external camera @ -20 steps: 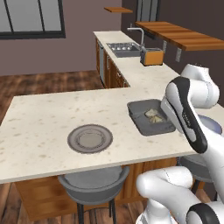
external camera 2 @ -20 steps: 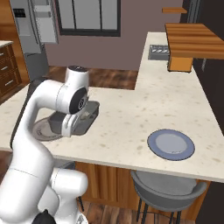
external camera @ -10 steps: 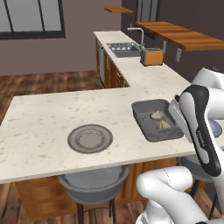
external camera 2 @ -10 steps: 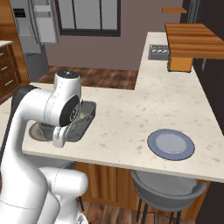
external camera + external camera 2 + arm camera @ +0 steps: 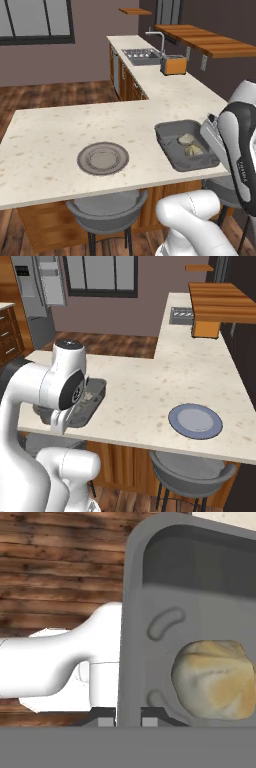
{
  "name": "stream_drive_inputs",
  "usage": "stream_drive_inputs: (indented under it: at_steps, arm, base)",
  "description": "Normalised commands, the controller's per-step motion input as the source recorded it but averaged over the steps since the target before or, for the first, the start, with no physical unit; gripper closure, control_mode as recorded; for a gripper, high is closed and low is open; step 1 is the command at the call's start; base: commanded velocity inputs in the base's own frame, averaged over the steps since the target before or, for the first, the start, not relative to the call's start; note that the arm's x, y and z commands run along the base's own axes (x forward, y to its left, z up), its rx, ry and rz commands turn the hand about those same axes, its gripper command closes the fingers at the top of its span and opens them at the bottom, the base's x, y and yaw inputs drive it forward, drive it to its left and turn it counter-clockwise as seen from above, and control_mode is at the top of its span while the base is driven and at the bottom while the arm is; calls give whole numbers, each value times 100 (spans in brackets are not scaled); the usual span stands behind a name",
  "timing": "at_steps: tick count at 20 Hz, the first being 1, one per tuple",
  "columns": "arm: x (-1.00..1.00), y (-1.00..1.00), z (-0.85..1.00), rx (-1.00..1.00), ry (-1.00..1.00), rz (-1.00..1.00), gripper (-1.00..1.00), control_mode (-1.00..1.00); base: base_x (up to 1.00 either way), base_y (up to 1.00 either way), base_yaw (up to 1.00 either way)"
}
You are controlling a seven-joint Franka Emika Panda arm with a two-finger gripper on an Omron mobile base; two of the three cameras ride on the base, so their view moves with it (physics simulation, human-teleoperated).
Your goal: Place two dumplings into each of the tupperware containers and then place the containers in the fridge.
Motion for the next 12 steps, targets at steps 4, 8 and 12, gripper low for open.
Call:
stream_drive_inputs:
  at_steps: [4, 8, 12]
  arm:
    - [0, 0, 0, 0, 0, 0, 100, 100]
    - [0, 0, 0, 0, 0, 0, 100, 100]
    - [0, 0, 0, 0, 0, 0, 100, 100]
  base:
    - [-61, 48, 4]
    - [-18, 100, 14]
    - [2, 100, 17]
